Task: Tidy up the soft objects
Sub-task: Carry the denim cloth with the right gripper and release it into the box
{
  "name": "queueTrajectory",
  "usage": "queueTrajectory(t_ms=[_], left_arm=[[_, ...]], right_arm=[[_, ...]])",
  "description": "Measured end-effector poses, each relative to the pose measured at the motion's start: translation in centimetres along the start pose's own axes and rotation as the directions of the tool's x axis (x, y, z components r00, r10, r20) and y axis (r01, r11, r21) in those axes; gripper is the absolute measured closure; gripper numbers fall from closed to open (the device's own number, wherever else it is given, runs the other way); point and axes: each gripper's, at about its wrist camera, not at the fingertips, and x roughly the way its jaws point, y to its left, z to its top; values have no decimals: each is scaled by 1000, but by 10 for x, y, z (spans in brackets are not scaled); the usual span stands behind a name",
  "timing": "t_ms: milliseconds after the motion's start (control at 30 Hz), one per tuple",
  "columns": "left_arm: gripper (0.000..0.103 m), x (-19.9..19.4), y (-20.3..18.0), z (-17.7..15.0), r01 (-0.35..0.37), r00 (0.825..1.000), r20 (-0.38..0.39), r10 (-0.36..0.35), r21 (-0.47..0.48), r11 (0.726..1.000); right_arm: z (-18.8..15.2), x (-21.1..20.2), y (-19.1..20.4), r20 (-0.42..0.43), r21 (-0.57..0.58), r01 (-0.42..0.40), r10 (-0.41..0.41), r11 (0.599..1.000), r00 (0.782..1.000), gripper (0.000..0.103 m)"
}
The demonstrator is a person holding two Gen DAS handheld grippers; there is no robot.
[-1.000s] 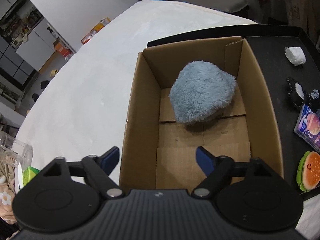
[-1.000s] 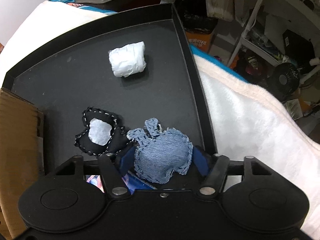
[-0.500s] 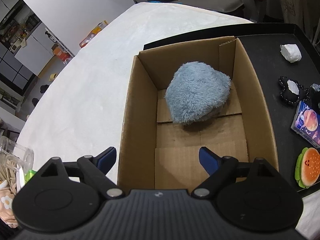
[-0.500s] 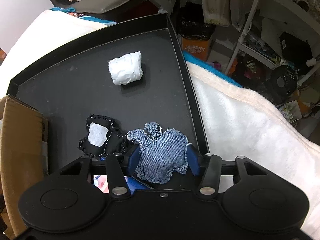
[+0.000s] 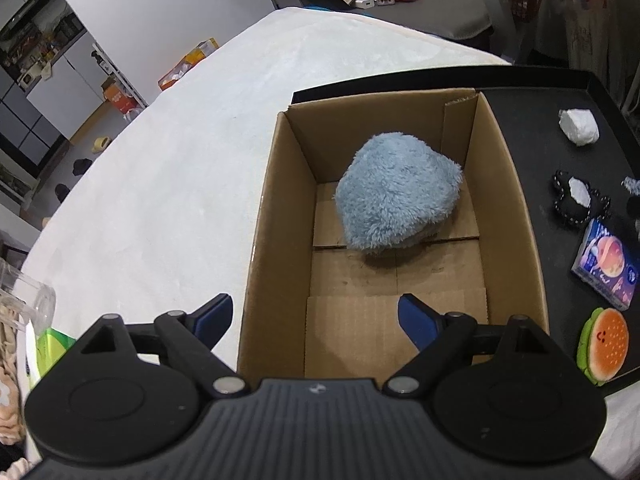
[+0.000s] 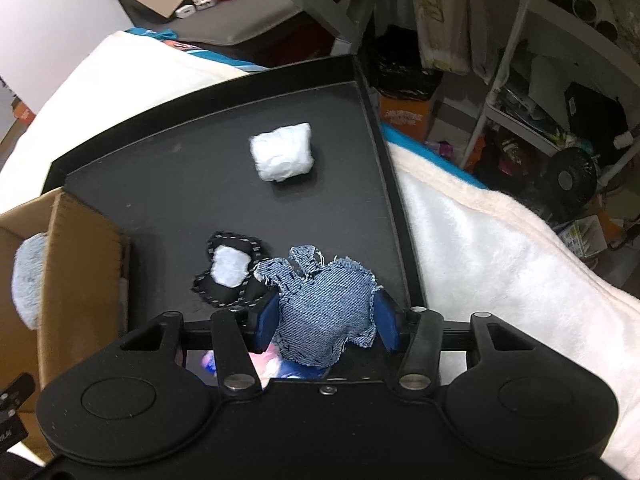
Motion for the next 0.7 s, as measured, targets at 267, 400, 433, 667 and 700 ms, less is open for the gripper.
queueTrajectory(t_ms=[267, 400, 433, 667, 700], left_arm=[[14, -2, 11, -3, 44, 999, 32, -43, -40, 998], [14, -2, 20, -6, 78, 996, 45, -75, -73, 994], [14, -1, 22, -6, 84, 996, 45, -81, -80, 993], [14, 1, 33, -11, 109, 993, 52, -103, -110, 988], [14, 1, 35, -11, 114, 993, 55, -108, -113, 987]], right_arm=[[-3, -21, 22, 35, -63, -8, 10, 998, 999, 54], [-6, -33, 36, 56, -102, -15, 21, 995, 998, 54], [-6, -36, 40, 66, -116, -11, 19, 993, 998, 54], [-8, -60, 63, 113, -167, -35, 54, 985, 992, 54], [-8, -63, 66, 120, -173, -40, 62, 984, 991, 54]])
